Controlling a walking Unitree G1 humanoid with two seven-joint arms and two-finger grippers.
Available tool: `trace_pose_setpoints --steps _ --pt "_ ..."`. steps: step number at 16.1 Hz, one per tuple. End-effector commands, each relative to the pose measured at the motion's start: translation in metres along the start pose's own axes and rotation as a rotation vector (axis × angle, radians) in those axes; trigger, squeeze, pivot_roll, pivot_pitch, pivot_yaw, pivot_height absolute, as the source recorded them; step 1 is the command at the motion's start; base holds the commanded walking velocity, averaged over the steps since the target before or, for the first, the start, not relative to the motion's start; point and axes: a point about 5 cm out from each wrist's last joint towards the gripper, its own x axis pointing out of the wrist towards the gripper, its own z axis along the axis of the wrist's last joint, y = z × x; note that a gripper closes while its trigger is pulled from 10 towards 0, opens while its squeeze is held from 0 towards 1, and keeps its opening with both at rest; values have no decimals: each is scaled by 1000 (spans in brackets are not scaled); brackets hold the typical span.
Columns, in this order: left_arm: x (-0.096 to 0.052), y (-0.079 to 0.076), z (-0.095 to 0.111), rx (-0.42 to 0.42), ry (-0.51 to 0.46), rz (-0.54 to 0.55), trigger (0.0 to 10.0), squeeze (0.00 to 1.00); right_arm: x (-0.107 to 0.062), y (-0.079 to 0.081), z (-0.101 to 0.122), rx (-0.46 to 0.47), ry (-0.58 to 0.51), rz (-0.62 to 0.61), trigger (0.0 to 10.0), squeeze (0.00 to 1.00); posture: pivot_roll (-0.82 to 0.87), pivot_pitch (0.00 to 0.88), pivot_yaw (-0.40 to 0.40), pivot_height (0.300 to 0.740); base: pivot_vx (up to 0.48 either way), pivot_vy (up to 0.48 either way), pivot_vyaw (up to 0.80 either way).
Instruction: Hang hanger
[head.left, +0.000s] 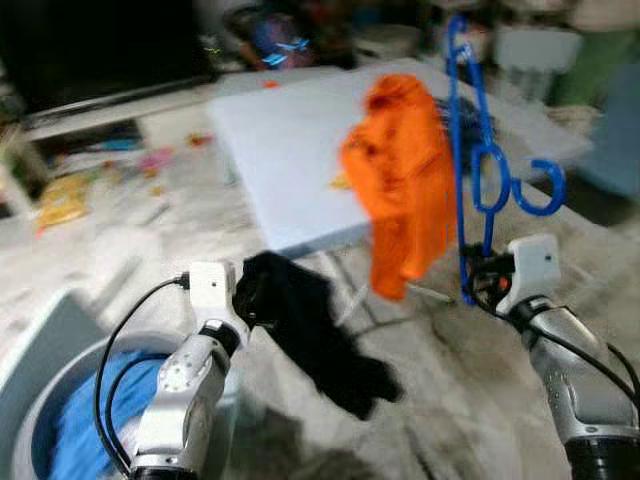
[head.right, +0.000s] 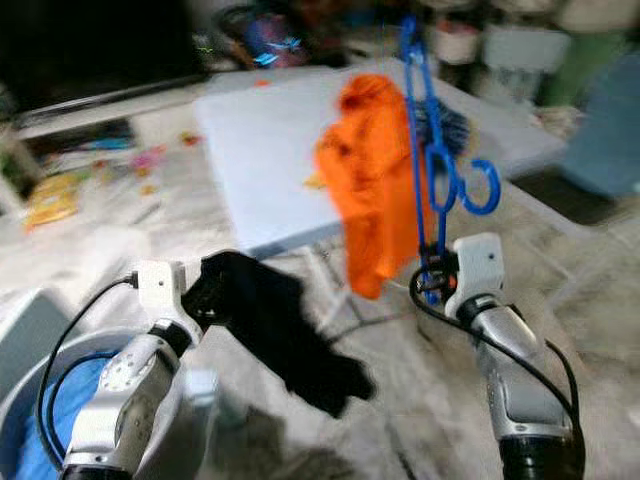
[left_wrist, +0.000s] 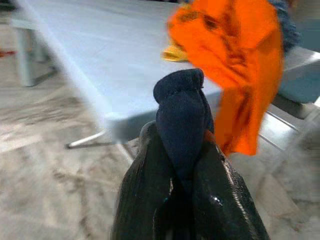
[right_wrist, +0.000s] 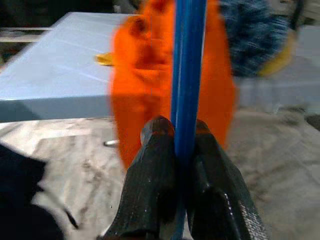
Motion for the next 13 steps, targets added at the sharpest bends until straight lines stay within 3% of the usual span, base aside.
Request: trace_pose_setpoints --steps 1,4,10,13 --pt "4 -8 3 -3 1 -20 10000 0 -1 -7 6 -19 -19 -19 10000 0 -229 0 53 740 304 0 -800" --pt "5 -9 2 -20 8 -7 10000 0 -1 -6 6 -17 -20 -19 10000 0 -223 0 50 740 0 0 -792" --pt "8 -4 9 -66 -23 42 10000 0 4 -3 8 -16 -16 -2 10000 0 -218 0 37 740 0 0 0" --pt "8 -3 7 -94 -15 59 10000 0 5 -4 9 -17 -15 0 10000 0 -222 0 33 740 0 0 -763"
